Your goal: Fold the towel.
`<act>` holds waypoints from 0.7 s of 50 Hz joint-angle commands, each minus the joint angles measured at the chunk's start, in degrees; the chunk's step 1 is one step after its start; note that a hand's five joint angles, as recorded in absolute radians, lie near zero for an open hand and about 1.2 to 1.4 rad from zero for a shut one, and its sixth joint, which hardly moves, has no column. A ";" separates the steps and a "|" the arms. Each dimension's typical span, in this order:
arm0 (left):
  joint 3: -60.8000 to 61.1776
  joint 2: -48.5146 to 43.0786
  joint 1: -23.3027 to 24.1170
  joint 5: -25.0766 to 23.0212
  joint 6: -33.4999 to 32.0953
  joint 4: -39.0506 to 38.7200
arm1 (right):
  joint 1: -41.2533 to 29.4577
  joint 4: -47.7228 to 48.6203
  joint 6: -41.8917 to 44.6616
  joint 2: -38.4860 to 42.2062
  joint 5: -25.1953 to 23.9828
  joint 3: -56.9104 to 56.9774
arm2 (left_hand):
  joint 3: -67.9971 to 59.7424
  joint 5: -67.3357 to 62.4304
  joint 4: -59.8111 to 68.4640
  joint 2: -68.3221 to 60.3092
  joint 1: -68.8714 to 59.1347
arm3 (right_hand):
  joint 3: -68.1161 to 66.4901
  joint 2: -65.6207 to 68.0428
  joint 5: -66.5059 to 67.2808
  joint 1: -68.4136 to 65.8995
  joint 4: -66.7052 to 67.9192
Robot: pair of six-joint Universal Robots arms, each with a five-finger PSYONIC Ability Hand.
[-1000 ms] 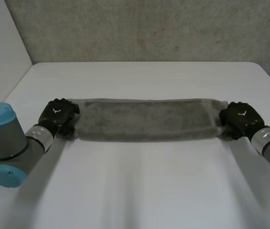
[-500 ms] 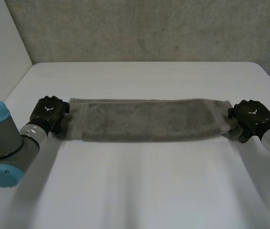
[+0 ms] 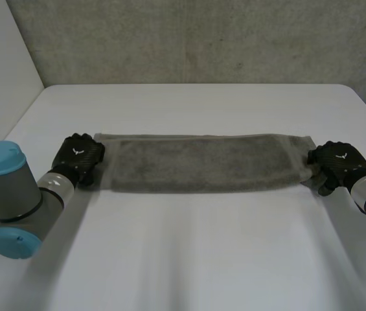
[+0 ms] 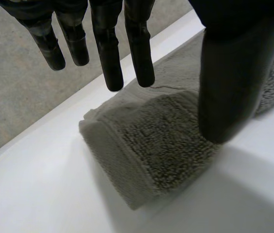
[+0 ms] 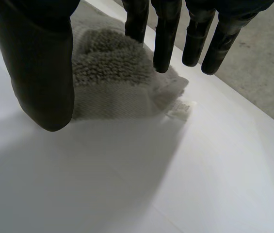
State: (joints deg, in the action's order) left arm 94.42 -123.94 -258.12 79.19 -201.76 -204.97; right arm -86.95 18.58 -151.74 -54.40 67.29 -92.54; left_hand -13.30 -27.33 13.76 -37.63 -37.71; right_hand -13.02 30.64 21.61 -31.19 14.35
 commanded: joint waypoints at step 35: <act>-0.11 -0.60 -1.42 0.18 -0.03 0.53 | -0.15 -3.82 -14.11 3.16 0.65 4.64 | 3.30 -8.55 -3.76 -8.25 -8.17 | 3.02 49.34 48.37 -48.79 -4.35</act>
State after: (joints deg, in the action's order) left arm 94.28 -124.96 -259.54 79.25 -201.83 -204.43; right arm -87.33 14.22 -166.78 -52.18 67.90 -89.05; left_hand -13.30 -36.25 13.76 -46.82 -46.59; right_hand -13.01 66.30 58.40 -68.15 14.35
